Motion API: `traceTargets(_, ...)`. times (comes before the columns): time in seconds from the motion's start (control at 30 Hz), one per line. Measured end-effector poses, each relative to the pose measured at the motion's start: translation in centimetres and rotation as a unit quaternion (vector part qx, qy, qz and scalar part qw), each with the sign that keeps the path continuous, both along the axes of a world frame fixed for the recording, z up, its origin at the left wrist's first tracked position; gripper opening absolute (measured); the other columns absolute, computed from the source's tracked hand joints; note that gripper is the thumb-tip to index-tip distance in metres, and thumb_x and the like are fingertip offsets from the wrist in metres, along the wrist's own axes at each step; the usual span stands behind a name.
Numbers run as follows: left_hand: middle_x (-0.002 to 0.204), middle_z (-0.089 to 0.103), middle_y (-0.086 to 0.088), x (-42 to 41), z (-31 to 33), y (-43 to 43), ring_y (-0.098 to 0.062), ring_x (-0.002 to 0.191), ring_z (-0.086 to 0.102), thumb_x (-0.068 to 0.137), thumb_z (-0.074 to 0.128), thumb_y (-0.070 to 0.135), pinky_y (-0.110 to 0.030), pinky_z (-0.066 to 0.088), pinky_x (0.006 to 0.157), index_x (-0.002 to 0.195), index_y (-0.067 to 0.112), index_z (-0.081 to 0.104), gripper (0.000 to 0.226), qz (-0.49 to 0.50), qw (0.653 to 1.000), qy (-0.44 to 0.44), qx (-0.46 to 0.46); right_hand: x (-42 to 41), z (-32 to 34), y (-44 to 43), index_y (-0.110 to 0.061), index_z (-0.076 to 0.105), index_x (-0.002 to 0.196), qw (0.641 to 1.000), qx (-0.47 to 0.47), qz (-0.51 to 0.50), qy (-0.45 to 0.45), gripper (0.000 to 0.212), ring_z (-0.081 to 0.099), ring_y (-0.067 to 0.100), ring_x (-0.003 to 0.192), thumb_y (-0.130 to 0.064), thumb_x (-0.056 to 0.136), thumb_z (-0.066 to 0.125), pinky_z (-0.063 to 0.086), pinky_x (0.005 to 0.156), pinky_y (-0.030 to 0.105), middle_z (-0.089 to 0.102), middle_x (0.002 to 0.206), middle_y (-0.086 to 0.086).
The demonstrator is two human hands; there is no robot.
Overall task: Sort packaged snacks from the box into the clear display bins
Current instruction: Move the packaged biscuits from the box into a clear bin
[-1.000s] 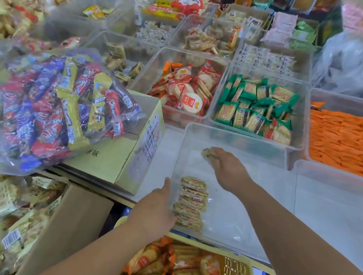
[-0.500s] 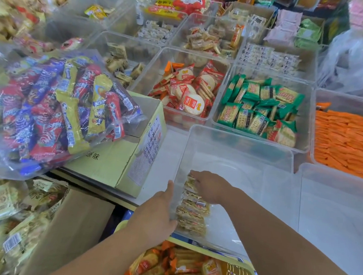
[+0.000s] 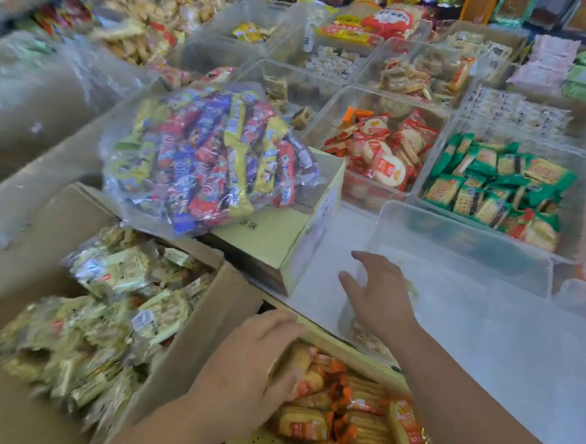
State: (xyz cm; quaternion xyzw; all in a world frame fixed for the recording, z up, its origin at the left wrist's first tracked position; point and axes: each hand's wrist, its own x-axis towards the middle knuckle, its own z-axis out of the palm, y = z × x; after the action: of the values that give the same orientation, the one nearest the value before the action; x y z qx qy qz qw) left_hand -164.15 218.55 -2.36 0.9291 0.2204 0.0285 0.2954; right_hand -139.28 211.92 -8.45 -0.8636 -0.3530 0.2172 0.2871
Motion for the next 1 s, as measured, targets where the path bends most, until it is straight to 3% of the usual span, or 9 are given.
traceTargets(0.13,0.131,0.061,0.009,-7.8,0.7,0.5,0.001,0.123,0.049,0.089,0.07,0.038,-0.004,0.028,0.108,0.123,0.023,0.071,0.037,0.088,0.994,-0.056,0.037,-10.0,3.5,2.1,-0.023,0.064,0.129,0.984,0.141,0.106,-0.027,0.046,0.045,0.018,0.125,-0.047,0.091,0.056,0.037,0.107,0.033,0.06,0.131,-0.001)
traceTargets(0.23,0.123,0.066,0.002,-13.2,0.3,2.0,-0.01,0.115,0.059,0.082,0.078,0.028,-0.008,0.036,0.104,0.116,0.015,0.074,0.037,0.172,0.982,-0.051,0.062,-17.3,5.0,3.7,-0.026,0.065,0.127,0.963,0.131,0.228,-0.06,0.051,0.042,0.02,0.131,-0.056,0.09,0.047,0.033,0.115,0.038,0.059,0.133,-0.002)
traceTargets(0.3,0.121,0.065,0.002,-16.4,0.1,3.6,-0.017,0.112,0.063,0.08,0.081,0.027,-0.016,0.043,0.102,0.118,0.015,0.074,0.04,0.22,0.973,-0.026,0.069,-21.3,5.1,4.9,-0.027,0.068,0.121,0.942,0.127,0.294,-0.098,0.05,0.039,0.018,0.132,-0.058,0.09,0.045,0.024,0.119,0.034,0.061,0.13,-0.004)
traceTargets(0.4,0.116,0.06,0.009,-20.7,-0.5,7.3,-0.021,0.109,0.063,0.081,0.078,0.036,-0.036,0.05,0.094,0.122,0.019,0.069,0.046,0.275,0.959,0.038,0.061,-25.9,4.6,6.9,-0.029,0.063,0.127,0.922,0.044,0.367,-0.111,0.057,0.029,0.024,0.143,-0.063,0.089,0.037,0.009,0.126,0.049,0.058,0.134,-0.004)
traceTargets(0.5,0.129,0.06,0.0,-24.0,-1.4,12.0,-0.026,0.121,0.059,0.083,0.079,0.045,-0.035,0.047,0.097,0.141,0.022,0.055,0.066,0.288,0.942,0.172,0.023,-28.6,3.6,8.3,-0.028,0.056,0.136,0.911,-0.064,0.376,-0.157,0.068,0.019,0.03,0.15,-0.068,0.09,0.025,-0.019,0.115,0.06,0.056,0.139,-0.003)
traceTargets(0.57,0.142,0.054,-0.004,-25.5,-2.1,15.0,-0.026,0.129,0.054,0.086,0.071,0.058,-0.034,0.045,0.1,0.15,0.027,0.044,0.076,0.265,0.929,0.258,-0.017,-29.9,3.3,8.7,-0.029,0.057,0.136,0.9,-0.119,0.362,-0.212,0.076,0.024,0.031,0.146,-0.07,0.086,0.016,-0.023,0.111,0.064,0.058,0.135,-0.004)
traceTargets(0.73,0.157,0.04,-0.01,-25.1,-4.4,20.1,-0.031,0.141,0.043,0.081,0.068,0.071,-0.04,0.04,0.113,0.159,0.032,0.03,0.096,0.137,0.915,0.376,-0.057,-31.0,3.4,9.0,-0.037,0.057,0.135,0.91,-0.172,0.305,-0.224,0.065,0.033,0.025,0.14,-0.07,0.089,0.027,-0.027,0.112,0.058,0.058,0.131,-0.012)
traceTargets(0.9,0.167,0.018,-0.013,-22.9,-6.2,20.0,-0.04,0.152,0.019,0.068,0.068,0.083,-0.059,0.021,0.121,0.162,0.031,0.02,0.117,0.029,0.892,0.452,0.005,-31.9,3.6,9.0,-0.042,0.063,0.126,0.931,-0.181,0.242,-0.206,0.056,0.035,0.019,0.133,-0.07,0.088,0.034,-0.017,0.119,0.054,0.059,0.121,-0.019)
traceTargets(1.0,0.165,0.02,-0.013,-22.5,-7.1,19.5,-0.045,0.15,0.014,0.067,0.07,0.083,-0.06,0.026,0.12,0.161,0.026,0.022,0.121,0.024,0.892,0.451,0.0,-32.4,3.4,9.0,-0.04,0.064,0.126,0.935,-0.197,0.221,-0.197,0.06,0.035,0.019,0.128,-0.07,0.085,0.031,0.022,0.117,0.051,0.059,0.12,-0.017)
